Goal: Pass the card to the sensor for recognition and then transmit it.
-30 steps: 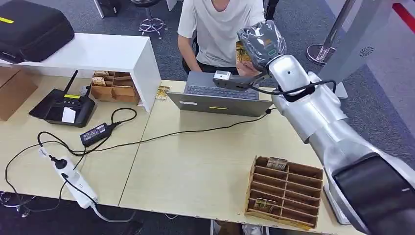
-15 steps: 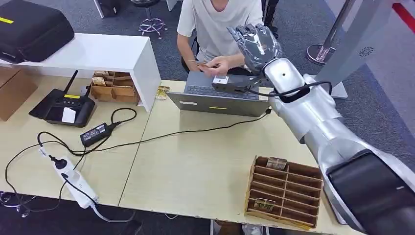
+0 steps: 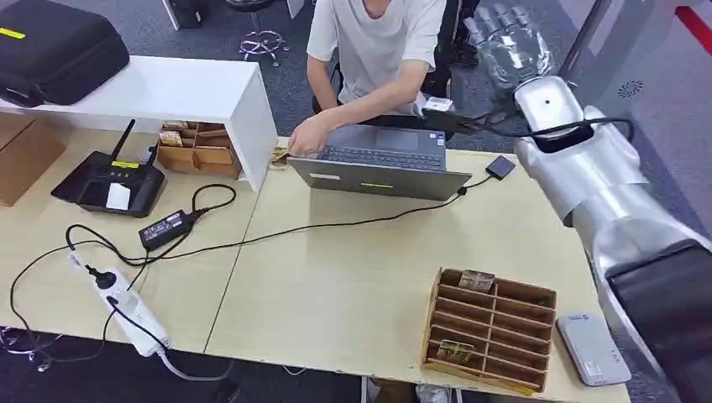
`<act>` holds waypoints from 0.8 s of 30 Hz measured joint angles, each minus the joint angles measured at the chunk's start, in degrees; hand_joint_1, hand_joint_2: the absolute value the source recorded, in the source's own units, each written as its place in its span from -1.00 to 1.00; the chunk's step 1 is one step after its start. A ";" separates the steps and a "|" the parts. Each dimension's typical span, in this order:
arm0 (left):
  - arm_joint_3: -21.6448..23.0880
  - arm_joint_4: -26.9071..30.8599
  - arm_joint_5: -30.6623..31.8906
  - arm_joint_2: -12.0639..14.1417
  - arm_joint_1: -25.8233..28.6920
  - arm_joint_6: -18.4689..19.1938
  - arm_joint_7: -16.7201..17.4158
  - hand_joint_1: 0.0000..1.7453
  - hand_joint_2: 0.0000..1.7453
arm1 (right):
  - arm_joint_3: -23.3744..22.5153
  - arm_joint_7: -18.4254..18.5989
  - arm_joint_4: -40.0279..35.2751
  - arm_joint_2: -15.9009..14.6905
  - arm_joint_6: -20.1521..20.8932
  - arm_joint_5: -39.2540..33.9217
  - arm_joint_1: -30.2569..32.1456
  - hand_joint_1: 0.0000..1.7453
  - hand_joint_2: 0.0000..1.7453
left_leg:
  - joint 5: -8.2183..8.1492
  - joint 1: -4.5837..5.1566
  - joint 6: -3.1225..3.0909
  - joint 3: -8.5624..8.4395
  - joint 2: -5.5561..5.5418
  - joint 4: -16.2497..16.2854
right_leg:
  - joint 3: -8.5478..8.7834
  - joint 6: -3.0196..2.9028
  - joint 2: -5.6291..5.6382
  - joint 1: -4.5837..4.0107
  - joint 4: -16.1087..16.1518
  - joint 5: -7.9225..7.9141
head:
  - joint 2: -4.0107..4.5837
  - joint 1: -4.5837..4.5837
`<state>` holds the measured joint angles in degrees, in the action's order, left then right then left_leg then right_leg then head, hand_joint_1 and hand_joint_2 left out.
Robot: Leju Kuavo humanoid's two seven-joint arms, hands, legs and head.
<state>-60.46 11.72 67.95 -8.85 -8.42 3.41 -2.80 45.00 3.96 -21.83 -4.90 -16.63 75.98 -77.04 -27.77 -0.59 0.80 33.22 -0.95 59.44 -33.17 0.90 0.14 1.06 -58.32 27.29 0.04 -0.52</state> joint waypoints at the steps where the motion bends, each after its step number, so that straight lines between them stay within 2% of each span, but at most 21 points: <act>1: -0.09 0.00 -0.04 0.02 0.15 0.00 0.00 -1.00 1.00 | -0.09 0.90 0.74 -1.47 1.09 0.37 -0.60 -1.00 1.00 | 0.00 0.00 0.00 0.03 0.00 0.01 | 0.00 0.01 0.00 0.00 0.02 -0.01 | 0.00 -0.04; 8: -0.48 0.00 -0.37 0.72 0.52 -0.28 0.04 -1.00 1.00 | -1.05 7.03 4.17 -11.79 5.28 1.31 -1.83 -1.00 1.00 | -0.07 0.01 -0.10 0.11 -0.05 0.15 | -0.03 0.04 -0.07 0.00 0.06 -0.02 | 0.00 -0.02; 9: -0.52 0.00 -0.37 0.81 0.62 -0.37 0.09 -1.00 1.00 | -1.20 7.58 4.46 -13.14 5.57 1.31 -1.83 -1.00 -1.00 | -0.07 0.01 -0.10 0.14 -0.07 0.15 | -0.03 0.04 -0.08 0.00 0.06 -0.02 | 0.00 -0.02; 10: -0.59 0.00 -0.37 0.85 0.71 -0.52 0.22 -1.00 1.00 | -1.48 8.51 4.80 -14.65 6.07 1.31 -1.83 -1.00 -1.00 | -0.07 0.01 -0.11 0.15 -0.07 0.15 | -0.05 0.04 -0.07 0.00 0.06 -0.02 | 0.00 0.00; 11: -0.68 0.00 -0.37 0.87 0.78 -0.70 0.22 -1.00 1.00 | -1.79 9.71 5.16 -16.11 6.77 1.40 -1.82 -1.00 1.00 | -0.08 0.01 -0.12 0.15 -0.06 0.16 | -0.06 0.04 -0.07 0.00 0.06 -0.02 | 0.00 -0.04; 17: -0.79 0.00 -0.44 0.96 0.97 -0.94 0.92 -1.00 1.00 | -2.58 16.51 7.12 -23.50 14.98 2.34 -1.33 -1.00 1.00 | -0.10 0.02 -0.14 0.17 -0.05 0.16 | -0.09 0.05 -0.06 0.01 0.08 -0.02 | 0.00 -0.02; 20: -0.79 0.00 -0.46 0.98 0.98 -1.20 1.05 -1.00 1.00 | -3.45 18.88 7.86 -26.89 18.67 2.23 0.01 -1.00 1.00 | -0.11 0.01 -0.15 0.18 -0.04 0.16 | -0.10 0.05 -0.06 0.00 0.07 -0.02 | 0.00 -0.02; 24: -0.79 0.00 -0.52 1.07 0.97 -1.20 1.09 -1.00 1.00 | -4.50 20.76 8.56 -30.44 21.35 1.53 3.10 -1.00 1.00 | -0.11 0.01 -0.16 0.16 -0.01 0.16 | -0.11 0.05 -0.01 0.00 0.07 -0.02 | 0.00 0.00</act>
<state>-61.24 11.72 67.43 -7.78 -7.45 2.21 -1.70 40.50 24.72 -13.27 -35.34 4.72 77.51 -73.94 -27.88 -0.58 0.64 33.38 -0.95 59.60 -33.28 0.95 0.13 1.05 -58.24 27.27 0.04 -0.52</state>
